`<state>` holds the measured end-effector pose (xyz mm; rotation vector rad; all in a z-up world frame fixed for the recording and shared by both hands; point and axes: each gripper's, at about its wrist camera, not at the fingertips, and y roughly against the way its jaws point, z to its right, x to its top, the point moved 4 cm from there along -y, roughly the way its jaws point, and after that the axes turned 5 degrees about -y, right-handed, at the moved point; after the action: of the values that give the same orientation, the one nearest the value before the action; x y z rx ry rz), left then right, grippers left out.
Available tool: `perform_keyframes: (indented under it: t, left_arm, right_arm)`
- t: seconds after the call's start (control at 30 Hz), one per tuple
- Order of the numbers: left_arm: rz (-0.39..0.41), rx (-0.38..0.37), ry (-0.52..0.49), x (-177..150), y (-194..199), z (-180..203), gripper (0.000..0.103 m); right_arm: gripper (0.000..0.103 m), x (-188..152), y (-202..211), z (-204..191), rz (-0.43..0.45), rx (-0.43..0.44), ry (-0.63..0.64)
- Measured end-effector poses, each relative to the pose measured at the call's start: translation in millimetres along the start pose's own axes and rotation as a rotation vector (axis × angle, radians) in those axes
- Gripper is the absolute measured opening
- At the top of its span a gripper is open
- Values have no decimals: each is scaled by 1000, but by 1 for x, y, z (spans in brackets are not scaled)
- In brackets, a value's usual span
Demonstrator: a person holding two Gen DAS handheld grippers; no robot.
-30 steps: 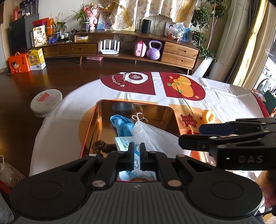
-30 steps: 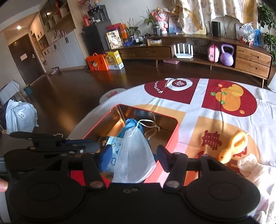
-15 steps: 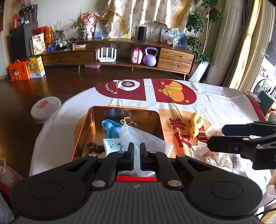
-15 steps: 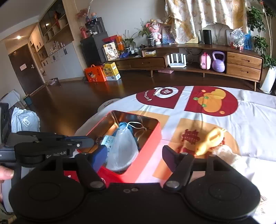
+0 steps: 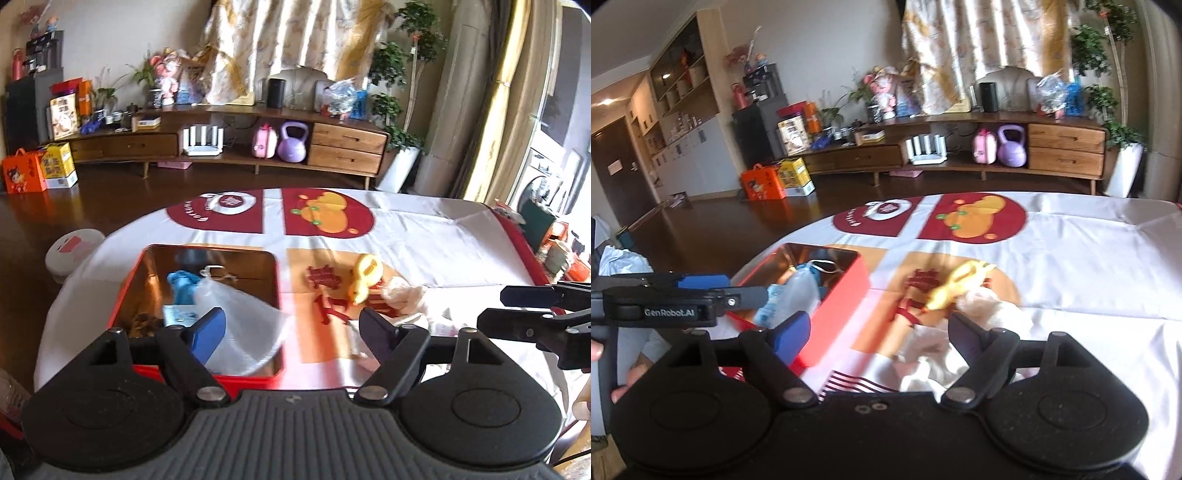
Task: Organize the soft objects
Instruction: 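Move both open tools back over the white cloth and cotton swab bag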
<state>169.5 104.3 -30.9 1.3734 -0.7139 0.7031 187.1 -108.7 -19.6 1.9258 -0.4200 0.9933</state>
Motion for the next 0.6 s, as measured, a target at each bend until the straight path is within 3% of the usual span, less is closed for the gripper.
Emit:
perform_keyframes:
  t: [0.33, 0.4, 0.6]
  left_arm:
    - [-6, -91, 3, -4, -6, 47, 82]
    - [-1, -106, 0, -6, -8, 56, 87]
    - [0, -132, -20, -10, -20, 81, 94]
  right_arm:
    - [96, -19, 47, 56, 60, -107, -10]
    - [102, -23, 51, 65, 62, -124, -11]
    - [103, -37, 54, 89, 46, -156, -3]
